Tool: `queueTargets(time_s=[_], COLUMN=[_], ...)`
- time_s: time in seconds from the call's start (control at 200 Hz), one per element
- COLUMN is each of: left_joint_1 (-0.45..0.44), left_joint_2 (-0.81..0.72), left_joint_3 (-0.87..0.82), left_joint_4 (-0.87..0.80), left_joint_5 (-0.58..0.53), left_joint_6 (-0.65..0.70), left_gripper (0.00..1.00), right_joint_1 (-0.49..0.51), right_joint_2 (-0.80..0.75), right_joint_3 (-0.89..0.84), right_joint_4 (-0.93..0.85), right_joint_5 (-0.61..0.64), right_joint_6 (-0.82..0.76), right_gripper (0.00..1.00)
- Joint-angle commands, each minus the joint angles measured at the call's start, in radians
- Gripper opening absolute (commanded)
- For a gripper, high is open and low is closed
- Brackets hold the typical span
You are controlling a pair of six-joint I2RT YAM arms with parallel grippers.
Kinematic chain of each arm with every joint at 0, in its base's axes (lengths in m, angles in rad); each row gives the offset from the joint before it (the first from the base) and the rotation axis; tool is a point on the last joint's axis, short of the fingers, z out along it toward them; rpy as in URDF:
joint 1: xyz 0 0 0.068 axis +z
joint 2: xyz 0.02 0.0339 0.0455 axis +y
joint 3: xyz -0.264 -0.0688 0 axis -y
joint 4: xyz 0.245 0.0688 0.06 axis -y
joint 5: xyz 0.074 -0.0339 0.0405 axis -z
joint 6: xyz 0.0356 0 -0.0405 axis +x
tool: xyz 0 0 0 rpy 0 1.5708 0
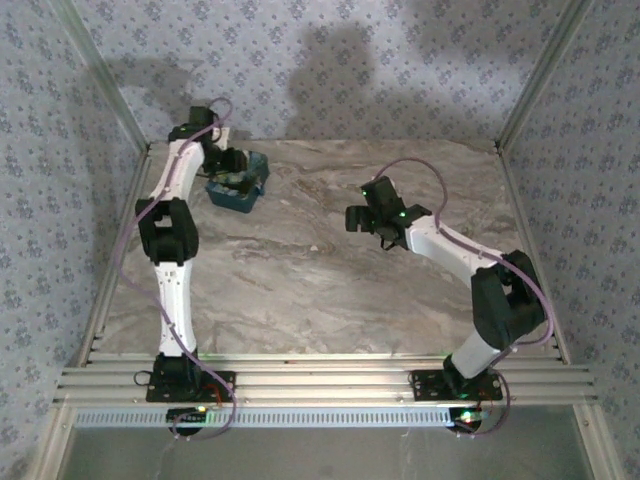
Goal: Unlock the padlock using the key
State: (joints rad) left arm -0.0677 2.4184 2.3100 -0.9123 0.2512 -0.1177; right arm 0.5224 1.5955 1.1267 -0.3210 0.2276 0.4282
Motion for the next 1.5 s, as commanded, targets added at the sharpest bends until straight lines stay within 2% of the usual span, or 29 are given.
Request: queueTargets(time_s=[0.0,0.115,0.29,0.435,0.53,0.61,0.759,1.059,1.194,1.334,1.384,1.494], left_joint_1=[-0.091,-0.176,-0.288,-0.292,-0.281,-0.273,-0.27,-0.274,-0.3,-0.345,-0.352,-0.353], left_joint_2=[-0.056,-0.167,-0.332,-0.5,-0.632,-0.737,-0.888,-1.036,-1.045,-0.995,-0.988,-0.972], left_joint_3=[-0.183,-0.415,-0.659,-0.811,-0.873,-0.933,-1.104,-1.464,-1.577,-1.616,-1.626,-1.617], left_joint_4=[-0.027,0.096,0.217,0.328,0.363,0.376,0.441,0.613,0.719,0.767,0.787,0.8], left_joint_5=[0.044,0.009,-0.053,-0.05,-0.054,-0.065,-0.037,0.032,0.052,0.054,0.054,0.045], left_joint_6=[0.026,0.027,0.034,-0.032,-0.064,-0.09,-0.165,-0.326,-0.374,-0.385,-0.394,-0.393], left_gripper=[0.56,0.56,0.56,0.58,0.61,0.62,0.64,0.63,0.62,0.61,0.6,0.6], right_joint_1=[0.005,0.003,-0.002,-0.002,-0.002,-0.002,-0.007,0.011,0.023,0.02,0.019,0.021], right_joint_2=[-0.083,-0.151,-0.215,-0.199,-0.145,-0.074,0.113,0.552,0.753,0.949,0.983,0.997], right_joint_3=[-0.026,-0.058,-0.091,-0.089,-0.03,0.056,0.341,0.886,1.131,1.392,1.427,1.393], right_joint_4=[-0.054,-0.087,-0.103,-0.105,-0.127,-0.157,-0.22,-0.206,-0.194,-0.236,-0.222,-0.16], right_joint_5=[0.004,0.005,-0.01,-0.042,-0.069,-0.105,-0.169,-0.305,-0.339,-0.358,-0.365,-0.385], right_joint_6=[0.038,0.053,0.077,0.094,0.073,0.044,-0.026,-0.057,-0.051,-0.025,-0.015,0.01], right_gripper=[1.0,1.0,1.0,1.0,1.0,1.0,1.0,0.99,0.98,0.96,0.95,0.94])
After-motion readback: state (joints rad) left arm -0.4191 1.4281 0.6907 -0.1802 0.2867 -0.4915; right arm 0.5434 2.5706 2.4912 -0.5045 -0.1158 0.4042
